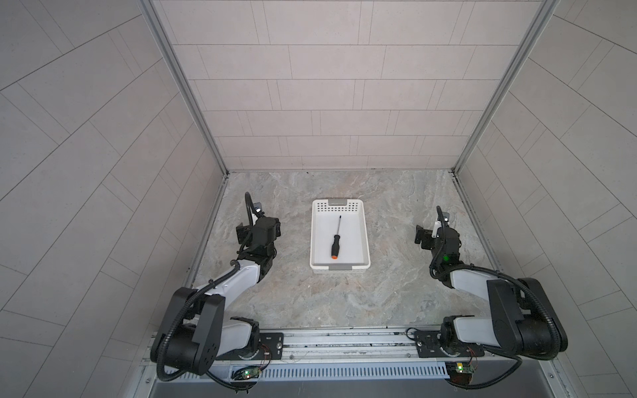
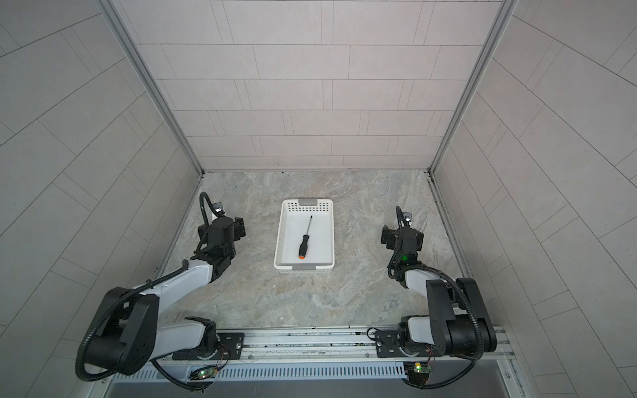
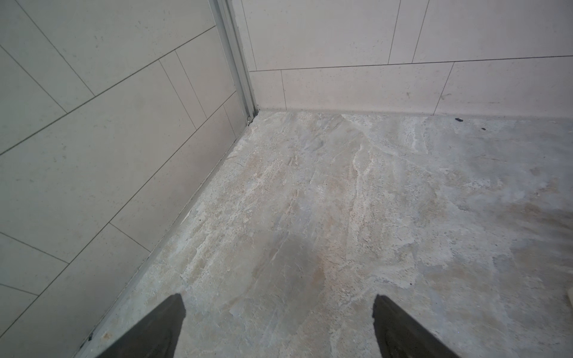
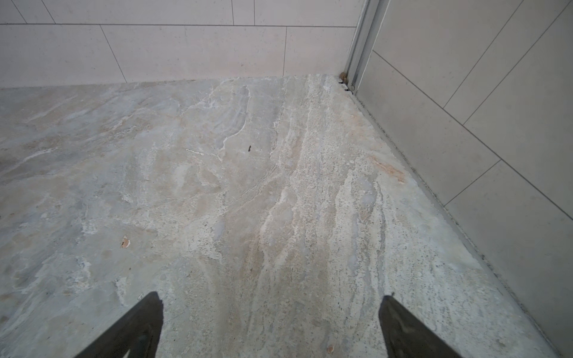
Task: Put the screwdriver in the bin
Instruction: Reset both arms
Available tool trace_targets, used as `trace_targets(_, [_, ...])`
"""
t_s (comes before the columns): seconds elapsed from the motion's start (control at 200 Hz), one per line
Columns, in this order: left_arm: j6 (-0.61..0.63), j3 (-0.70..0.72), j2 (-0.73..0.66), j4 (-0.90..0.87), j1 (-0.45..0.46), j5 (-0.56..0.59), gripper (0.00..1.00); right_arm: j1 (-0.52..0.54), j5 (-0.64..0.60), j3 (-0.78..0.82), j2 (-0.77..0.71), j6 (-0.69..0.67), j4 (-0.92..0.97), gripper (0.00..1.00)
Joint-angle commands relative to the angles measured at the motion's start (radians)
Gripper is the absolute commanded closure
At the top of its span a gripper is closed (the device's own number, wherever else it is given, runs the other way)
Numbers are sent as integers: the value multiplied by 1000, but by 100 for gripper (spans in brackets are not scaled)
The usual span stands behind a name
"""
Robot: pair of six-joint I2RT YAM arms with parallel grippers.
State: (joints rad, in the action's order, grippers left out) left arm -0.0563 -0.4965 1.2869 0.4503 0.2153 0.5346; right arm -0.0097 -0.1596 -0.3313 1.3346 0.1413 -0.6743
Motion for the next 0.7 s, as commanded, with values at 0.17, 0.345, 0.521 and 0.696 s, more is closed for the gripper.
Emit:
trace_targets(0.17, [129, 8, 195, 183, -23, -126, 0, 5, 12, -7, 150, -32, -198, 0])
trace_targets(0.345, [66, 44, 200, 253, -47, -63, 0, 9, 69, -9, 151, -64, -196, 0])
trace_targets(0.521, [-27, 61, 253, 308, -140, -138, 0, 94, 36, -17, 155, -164, -185, 0])
trace_targets(0.696, [-25, 50, 249, 282, -143, -145, 0, 93, 14, -35, 159, -149, -153, 0])
